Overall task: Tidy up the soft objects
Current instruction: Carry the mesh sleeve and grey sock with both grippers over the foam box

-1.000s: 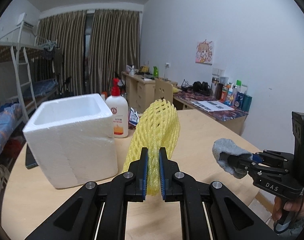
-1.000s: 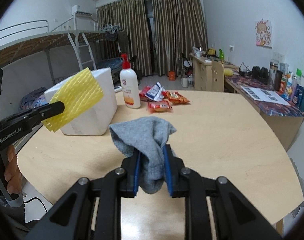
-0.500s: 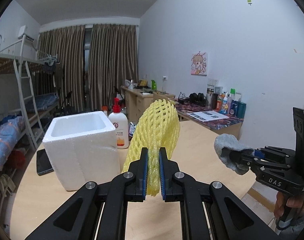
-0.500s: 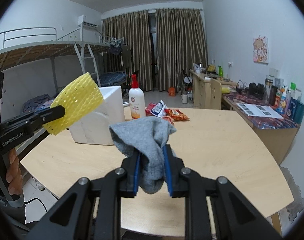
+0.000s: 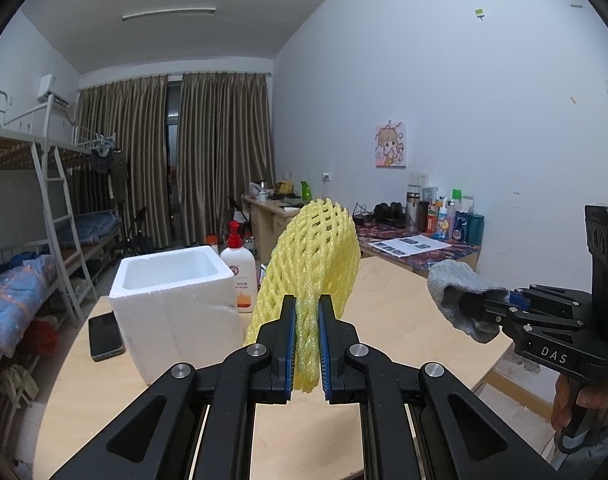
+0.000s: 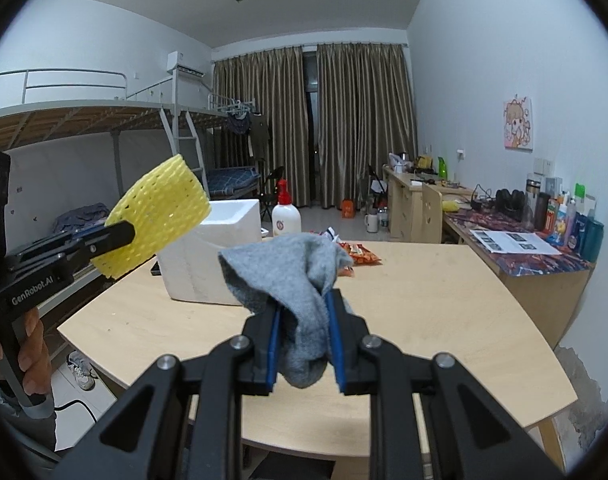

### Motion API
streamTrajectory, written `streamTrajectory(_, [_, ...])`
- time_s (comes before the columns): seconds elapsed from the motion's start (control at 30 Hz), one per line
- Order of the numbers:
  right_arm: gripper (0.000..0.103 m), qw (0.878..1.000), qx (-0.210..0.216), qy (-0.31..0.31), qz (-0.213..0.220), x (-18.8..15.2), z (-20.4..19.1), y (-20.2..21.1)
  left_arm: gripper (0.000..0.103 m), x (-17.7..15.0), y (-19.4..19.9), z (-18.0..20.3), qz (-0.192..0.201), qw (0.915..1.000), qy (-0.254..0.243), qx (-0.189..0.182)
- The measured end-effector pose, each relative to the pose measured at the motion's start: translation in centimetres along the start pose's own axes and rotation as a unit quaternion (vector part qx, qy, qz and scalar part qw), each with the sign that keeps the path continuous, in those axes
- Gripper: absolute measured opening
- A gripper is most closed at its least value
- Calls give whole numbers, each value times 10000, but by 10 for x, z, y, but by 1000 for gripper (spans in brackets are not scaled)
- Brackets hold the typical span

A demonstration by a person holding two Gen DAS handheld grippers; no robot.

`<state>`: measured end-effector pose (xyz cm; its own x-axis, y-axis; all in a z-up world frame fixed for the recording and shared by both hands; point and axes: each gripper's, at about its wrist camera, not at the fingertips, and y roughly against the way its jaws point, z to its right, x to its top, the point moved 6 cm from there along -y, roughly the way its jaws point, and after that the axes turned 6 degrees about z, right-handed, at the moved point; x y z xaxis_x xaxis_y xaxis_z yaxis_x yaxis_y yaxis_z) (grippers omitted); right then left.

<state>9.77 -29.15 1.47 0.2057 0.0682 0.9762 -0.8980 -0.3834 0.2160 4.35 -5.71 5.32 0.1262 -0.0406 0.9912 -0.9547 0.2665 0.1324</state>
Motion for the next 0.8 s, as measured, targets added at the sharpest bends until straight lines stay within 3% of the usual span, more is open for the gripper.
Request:
streamTrajectory(0.5, [25, 10000, 21, -6, 83, 0, -4, 10, 11, 1, 11, -2, 82, 9999, 11, 105])
streamTrajectory(0.8, [25, 9997, 241, 33, 73, 4, -11, 2, 11, 0, 13, -9, 30, 9995, 36, 326])
